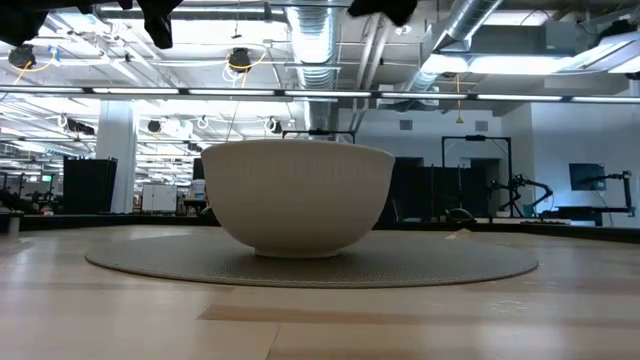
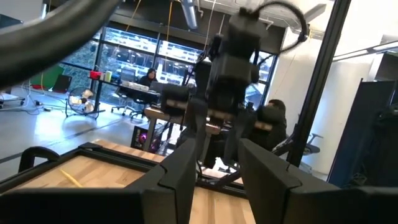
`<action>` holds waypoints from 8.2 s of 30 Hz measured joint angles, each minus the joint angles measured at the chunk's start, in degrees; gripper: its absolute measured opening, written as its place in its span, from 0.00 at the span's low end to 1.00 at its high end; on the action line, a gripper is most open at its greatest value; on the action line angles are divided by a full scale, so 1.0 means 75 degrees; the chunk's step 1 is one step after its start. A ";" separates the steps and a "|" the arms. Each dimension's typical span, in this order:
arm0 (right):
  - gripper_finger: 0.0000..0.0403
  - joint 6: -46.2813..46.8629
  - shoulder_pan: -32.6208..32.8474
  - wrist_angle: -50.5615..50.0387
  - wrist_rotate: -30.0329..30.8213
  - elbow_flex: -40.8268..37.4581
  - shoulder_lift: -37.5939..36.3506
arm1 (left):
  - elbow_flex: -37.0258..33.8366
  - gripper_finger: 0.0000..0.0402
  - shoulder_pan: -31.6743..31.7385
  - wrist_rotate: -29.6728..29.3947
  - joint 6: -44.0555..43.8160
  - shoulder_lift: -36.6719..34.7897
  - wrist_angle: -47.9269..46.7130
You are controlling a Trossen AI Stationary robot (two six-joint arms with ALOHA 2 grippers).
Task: Pick & Place Utensil
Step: Put the orange fork in the white bowl on the gray placemat
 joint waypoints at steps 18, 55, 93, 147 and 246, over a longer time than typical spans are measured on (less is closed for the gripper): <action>0.26 -0.0603 0.1133 -0.0502 0.0029 -0.0500 -0.3120 | 0.0000 0.30 -0.0049 0.0135 -0.0708 0.0000 0.0053; 0.26 0.1148 0.1706 0.3053 -0.0041 -0.6997 -0.6271 | 0.4678 0.23 -0.1996 -0.1475 -0.2594 0.3037 -0.5494; 0.26 0.1142 0.1704 0.3053 -0.0038 -0.6997 -0.6270 | 0.4122 0.23 -0.3644 0.4372 -1.6957 0.5553 -1.2959; 0.26 0.1209 0.1704 0.3044 -0.0035 -0.6997 -0.6267 | 0.3491 0.17 -0.3723 0.4067 -1.6463 0.5482 -1.2294; 0.26 0.1209 0.1584 0.3101 0.0166 -0.6368 -0.5168 | 0.6362 0.06 0.1969 0.8100 -1.1520 0.6913 -0.9757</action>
